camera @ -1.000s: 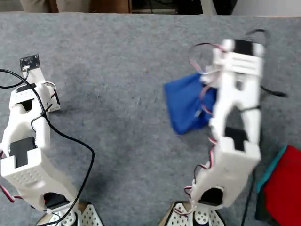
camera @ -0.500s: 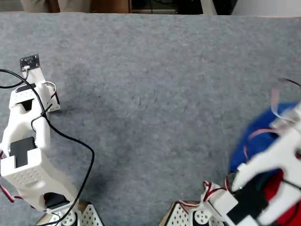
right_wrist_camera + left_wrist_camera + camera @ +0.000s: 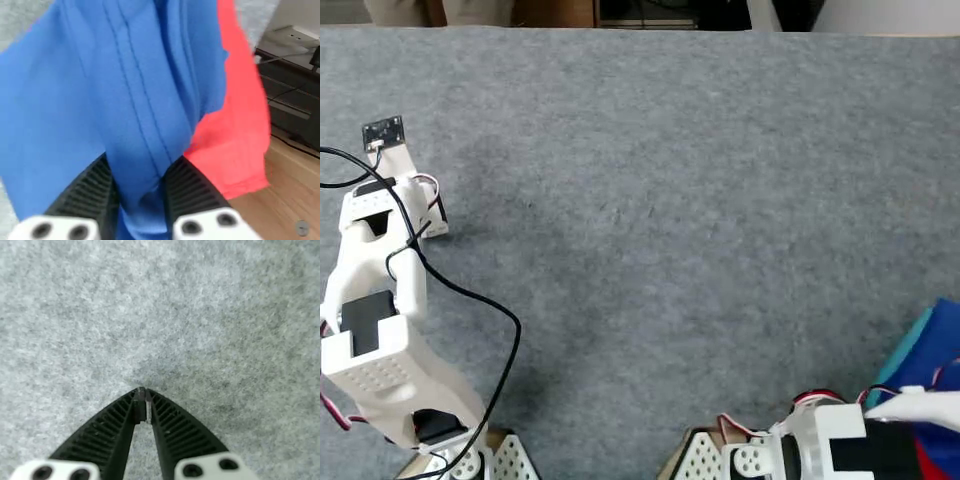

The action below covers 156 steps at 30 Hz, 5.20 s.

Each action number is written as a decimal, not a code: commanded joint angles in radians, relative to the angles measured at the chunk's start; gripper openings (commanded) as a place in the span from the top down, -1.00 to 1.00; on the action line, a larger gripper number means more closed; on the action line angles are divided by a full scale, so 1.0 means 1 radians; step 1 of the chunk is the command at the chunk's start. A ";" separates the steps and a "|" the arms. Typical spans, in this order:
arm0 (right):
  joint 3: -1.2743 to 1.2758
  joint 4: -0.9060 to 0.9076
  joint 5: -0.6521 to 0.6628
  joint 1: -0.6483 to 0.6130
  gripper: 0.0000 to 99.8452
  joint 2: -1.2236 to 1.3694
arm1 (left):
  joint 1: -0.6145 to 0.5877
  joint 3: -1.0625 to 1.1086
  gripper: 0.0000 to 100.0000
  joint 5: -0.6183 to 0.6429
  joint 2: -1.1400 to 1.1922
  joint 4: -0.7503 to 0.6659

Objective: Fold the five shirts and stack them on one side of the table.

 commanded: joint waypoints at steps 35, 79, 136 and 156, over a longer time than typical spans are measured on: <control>-0.209 0.249 -0.064 -0.538 0.91 -0.275 | 0.011 -0.198 0.96 -0.074 -0.124 0.437; 1.511 -0.807 -0.058 -1.412 0.99 -1.164 | 0.008 1.201 0.96 -0.075 -1.876 0.327; 1.658 -0.298 -0.060 -1.432 0.99 -1.606 | -0.057 1.359 0.96 -0.068 -2.041 0.393; 1.658 -0.298 -0.058 -1.432 0.99 -1.606 | -0.061 1.359 0.96 -0.068 -2.040 0.394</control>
